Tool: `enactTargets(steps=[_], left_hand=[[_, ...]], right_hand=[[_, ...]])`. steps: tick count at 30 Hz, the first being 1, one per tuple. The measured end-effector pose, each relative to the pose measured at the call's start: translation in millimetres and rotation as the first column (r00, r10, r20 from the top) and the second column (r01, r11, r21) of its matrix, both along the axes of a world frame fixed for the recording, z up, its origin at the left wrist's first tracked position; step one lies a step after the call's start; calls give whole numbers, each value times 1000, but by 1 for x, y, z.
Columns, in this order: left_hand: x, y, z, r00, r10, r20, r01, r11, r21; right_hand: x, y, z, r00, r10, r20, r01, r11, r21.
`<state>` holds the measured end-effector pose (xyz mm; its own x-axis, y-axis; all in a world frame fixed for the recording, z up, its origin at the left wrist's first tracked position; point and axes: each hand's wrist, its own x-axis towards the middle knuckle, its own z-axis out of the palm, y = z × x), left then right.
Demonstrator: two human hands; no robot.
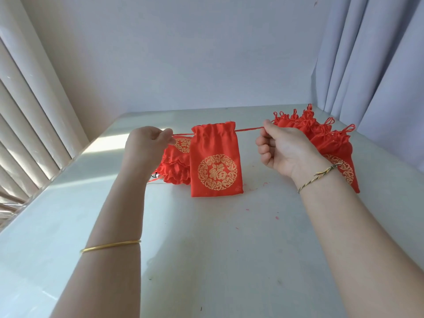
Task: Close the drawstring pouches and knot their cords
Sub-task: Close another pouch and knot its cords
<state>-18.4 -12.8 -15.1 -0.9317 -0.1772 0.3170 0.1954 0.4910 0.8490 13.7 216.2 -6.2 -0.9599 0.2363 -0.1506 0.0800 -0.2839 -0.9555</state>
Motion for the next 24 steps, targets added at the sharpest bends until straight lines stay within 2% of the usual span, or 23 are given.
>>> enactTargets(steps=[4, 6, 7, 9, 11, 12, 13, 15, 19, 24], left_hand=[[-4, -6, -2, 970, 235, -58, -236, 972, -6], [-4, -8, -1, 955, 289, -60, -286, 957, 56], [-3, -7, 2, 958, 284, -45, -276, 952, 134], [2, -3, 13, 986, 165, 2, -150, 892, 427], [10, 3, 29, 995, -93, -25, 85, 723, 686], [14, 8, 36, 971, -228, -69, 203, 639, 742], [20, 16, 42, 934, -339, -113, 303, 584, 753], [31, 34, 51, 872, -463, -160, 427, 558, 711], [51, 58, 60, 799, -589, -119, 539, 614, 576], [61, 63, 61, 746, -666, -8, 626, 697, 350]], right_hand=[[-1, 8, 5, 1000, -3, -9, 1, 967, -256], [-2, 7, 7, 999, -46, -26, 36, 955, -293], [-2, 5, 7, 996, -75, -38, 62, 962, -265], [-1, 4, 10, 990, -119, -70, 108, 984, -143], [3, 4, 15, 988, -108, -111, 103, 993, -53], [5, 4, 19, 986, -93, -141, 91, 996, -19], [8, 3, 23, 982, -75, -174, 79, 997, 19], [16, -3, 33, 969, -9, -247, 35, 995, 98], [32, -16, 52, 909, 133, -394, -30, 966, 257], [42, -28, 62, 835, 188, -517, 28, 925, 380]])
